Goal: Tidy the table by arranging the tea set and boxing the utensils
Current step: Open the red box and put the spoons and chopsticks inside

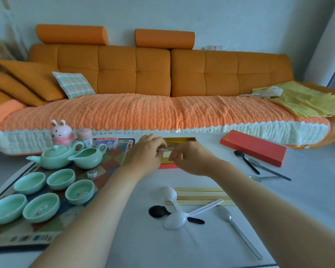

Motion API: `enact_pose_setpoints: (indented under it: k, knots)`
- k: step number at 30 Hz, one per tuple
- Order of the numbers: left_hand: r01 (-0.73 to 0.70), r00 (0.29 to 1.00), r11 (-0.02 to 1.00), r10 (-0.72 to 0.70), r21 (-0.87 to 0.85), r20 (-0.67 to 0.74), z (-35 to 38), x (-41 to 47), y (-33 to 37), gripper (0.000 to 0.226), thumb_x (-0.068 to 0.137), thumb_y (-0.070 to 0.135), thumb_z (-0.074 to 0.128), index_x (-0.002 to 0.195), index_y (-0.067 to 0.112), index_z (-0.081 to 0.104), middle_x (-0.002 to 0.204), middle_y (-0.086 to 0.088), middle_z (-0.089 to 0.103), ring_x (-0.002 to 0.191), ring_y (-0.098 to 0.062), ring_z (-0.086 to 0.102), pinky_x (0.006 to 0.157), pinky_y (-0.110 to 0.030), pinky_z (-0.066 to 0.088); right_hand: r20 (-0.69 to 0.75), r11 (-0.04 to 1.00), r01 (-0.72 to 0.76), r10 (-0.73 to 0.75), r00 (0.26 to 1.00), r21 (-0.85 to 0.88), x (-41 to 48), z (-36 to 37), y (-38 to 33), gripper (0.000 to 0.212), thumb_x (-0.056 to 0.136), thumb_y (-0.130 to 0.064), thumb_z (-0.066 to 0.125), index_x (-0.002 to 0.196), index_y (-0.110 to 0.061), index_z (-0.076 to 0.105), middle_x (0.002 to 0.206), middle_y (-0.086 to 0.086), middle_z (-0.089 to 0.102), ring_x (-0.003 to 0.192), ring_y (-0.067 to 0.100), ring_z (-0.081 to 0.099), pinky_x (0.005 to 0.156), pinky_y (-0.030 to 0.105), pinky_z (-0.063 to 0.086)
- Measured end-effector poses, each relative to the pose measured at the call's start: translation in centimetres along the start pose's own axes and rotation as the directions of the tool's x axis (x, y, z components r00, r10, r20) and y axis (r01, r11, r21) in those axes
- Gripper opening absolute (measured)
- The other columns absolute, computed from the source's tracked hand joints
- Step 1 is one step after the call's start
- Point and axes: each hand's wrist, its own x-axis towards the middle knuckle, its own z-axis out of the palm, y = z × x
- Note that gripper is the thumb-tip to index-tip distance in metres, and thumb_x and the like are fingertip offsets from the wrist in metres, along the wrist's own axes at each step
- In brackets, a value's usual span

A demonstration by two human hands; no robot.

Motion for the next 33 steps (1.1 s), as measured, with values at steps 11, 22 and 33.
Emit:
enact_pose_setpoints:
  k: [11,22,33]
  knots:
    - [0.254,0.795,0.964,-0.166,-0.072,0.584,-1.2,-4.0,1.4,0.037,0.088,0.041,0.064,0.125,0.041,0.061,0.112,0.015,0.054,0.104,-0.007,0.053,0.089,-0.028,0.045,0.42,0.987,-0.137,0.16,0.893,-0.084,-3.4,1.1,-1.1,0.04,0.068,-0.067,0.074,0.092,-0.035,0.067,0.094,-0.017,0.063,0.089,0.006,0.058,0.086,0.035,0.053]
    - [0.22,0.808,0.97,-0.124,-0.1,0.576,-1.4,-4.7,0.6,0.043,0.082,0.035,0.077,0.121,0.04,0.062,0.117,0.015,0.052,0.105,-0.007,0.051,0.093,-0.03,0.045,0.345,0.981,-0.174,0.135,0.929,0.083,-3.1,2.0,-1.2,0.022,0.08,-0.05,0.074,0.094,-0.033,0.075,0.09,-0.018,0.064,0.087,0.005,0.06,0.076,0.023,0.047]
    - [0.313,0.881,0.937,-0.224,-0.156,0.417,-3.5,-4.0,-2.7,0.015,0.083,0.051,0.07,0.095,0.041,0.068,0.099,0.021,0.065,0.093,-0.001,0.06,0.086,-0.03,0.05,0.308,0.956,-0.251,0.196,0.931,0.153,-2.1,1.5,-1.0,0.024,0.094,-0.041,0.058,0.101,-0.026,0.076,0.097,-0.005,0.073,0.094,0.017,0.065,0.085,0.036,0.054]
